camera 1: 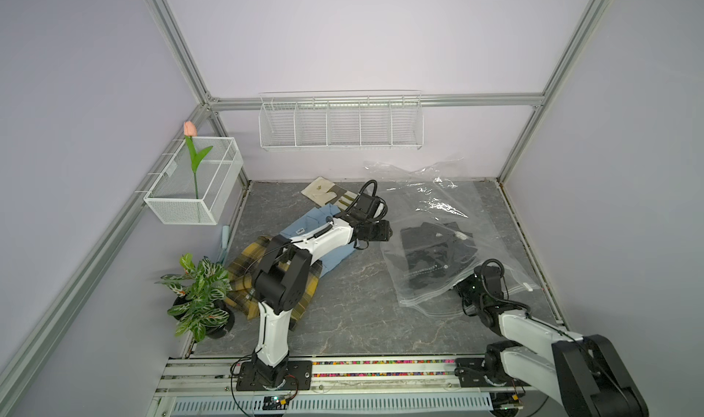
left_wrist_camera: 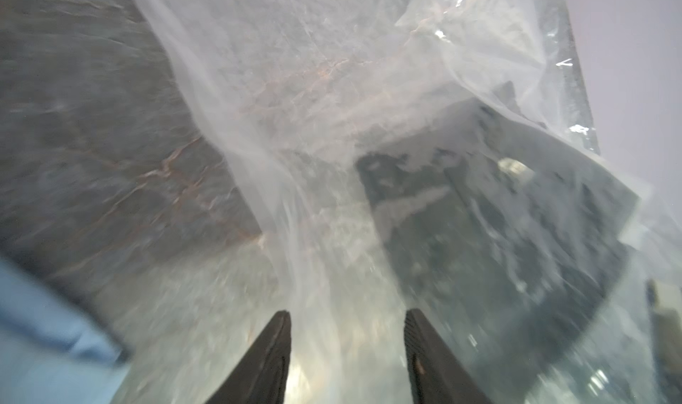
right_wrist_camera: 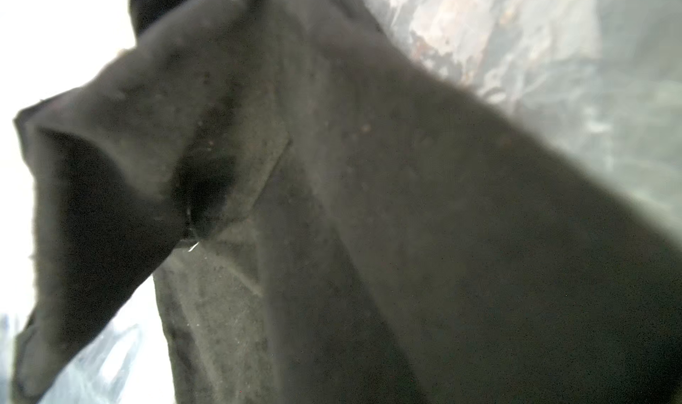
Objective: Place the folded shirt into the vacuum bag
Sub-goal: Adjust the vacuum bag at the center of the board, then adjust the shirt in the vacuum bag.
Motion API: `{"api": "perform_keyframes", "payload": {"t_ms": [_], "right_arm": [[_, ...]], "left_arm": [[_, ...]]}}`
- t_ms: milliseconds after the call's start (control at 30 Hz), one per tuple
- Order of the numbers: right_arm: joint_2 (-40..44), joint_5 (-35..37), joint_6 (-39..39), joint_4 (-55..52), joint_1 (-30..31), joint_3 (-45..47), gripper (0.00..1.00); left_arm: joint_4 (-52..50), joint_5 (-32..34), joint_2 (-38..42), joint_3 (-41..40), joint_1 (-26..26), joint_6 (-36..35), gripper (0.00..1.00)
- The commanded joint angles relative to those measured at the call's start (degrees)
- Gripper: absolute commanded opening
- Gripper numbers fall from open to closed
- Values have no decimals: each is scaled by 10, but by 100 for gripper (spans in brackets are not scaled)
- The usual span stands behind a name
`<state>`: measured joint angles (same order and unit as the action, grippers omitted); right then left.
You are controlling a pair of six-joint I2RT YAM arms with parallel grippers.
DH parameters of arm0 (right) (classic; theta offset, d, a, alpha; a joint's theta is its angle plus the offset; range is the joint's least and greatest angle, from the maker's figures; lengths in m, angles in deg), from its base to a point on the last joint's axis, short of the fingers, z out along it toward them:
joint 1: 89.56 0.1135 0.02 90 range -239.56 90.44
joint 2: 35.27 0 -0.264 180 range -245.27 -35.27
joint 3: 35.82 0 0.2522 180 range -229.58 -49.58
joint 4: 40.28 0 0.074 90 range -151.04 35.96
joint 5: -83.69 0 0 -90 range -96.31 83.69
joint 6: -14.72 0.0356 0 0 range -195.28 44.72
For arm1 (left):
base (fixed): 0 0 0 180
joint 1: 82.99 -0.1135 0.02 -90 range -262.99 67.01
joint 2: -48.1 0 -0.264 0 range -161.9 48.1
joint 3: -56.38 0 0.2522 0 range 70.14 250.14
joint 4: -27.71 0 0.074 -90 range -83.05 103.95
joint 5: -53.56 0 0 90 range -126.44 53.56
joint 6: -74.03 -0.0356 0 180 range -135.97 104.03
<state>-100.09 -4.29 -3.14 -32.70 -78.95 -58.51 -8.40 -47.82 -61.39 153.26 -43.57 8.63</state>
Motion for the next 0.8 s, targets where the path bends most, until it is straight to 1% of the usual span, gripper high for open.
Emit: {"api": "perform_keyframes", "payload": {"t_ms": [0, 100, 167, 233, 267, 300, 400, 467, 600, 633, 700, 767], "right_arm": [[-33, 12, 23, 55, 3, -14, 7], [-52, 4, 27, 76, 3, -19, 7], [-52, 7, 26, 76, 3, -20, 7], [-48, 10, 25, 75, 2, -21, 7], [-47, 10, 25, 74, 2, -21, 7], [-45, 10, 25, 74, 2, -22, 7], [-47, 2, 21, 69, 2, -30, 7], [-50, -1, 20, 66, 2, -34, 7], [-60, -4, 23, 75, 1, -32, 8], [-61, -4, 23, 77, 1, -32, 8], [-64, -2, 21, 82, 1, -28, 8], [-71, 3, 21, 91, -1, -25, 8]], "left_arm": [[-62, 54, 88, -19, 53, -54, 55], [-78, 67, 109, 0, 130, -91, 60], [-77, 62, 99, 21, 181, -121, 65], [-88, 61, 70, 50, 222, -148, 70], [-94, 66, 55, 63, 237, -160, 74], [-104, 75, 36, 78, 253, -176, 76], [-130, 99, -9, 118, 282, -213, 78], [-124, 100, -26, 131, 287, -220, 78], [-105, 116, -53, 159, 288, -231, 78], [-95, 125, -60, 162, 288, -235, 76], [-70, 133, -71, 162, 288, -251, 69], [-60, 146, -75, 167, 288, -267, 56]]}}
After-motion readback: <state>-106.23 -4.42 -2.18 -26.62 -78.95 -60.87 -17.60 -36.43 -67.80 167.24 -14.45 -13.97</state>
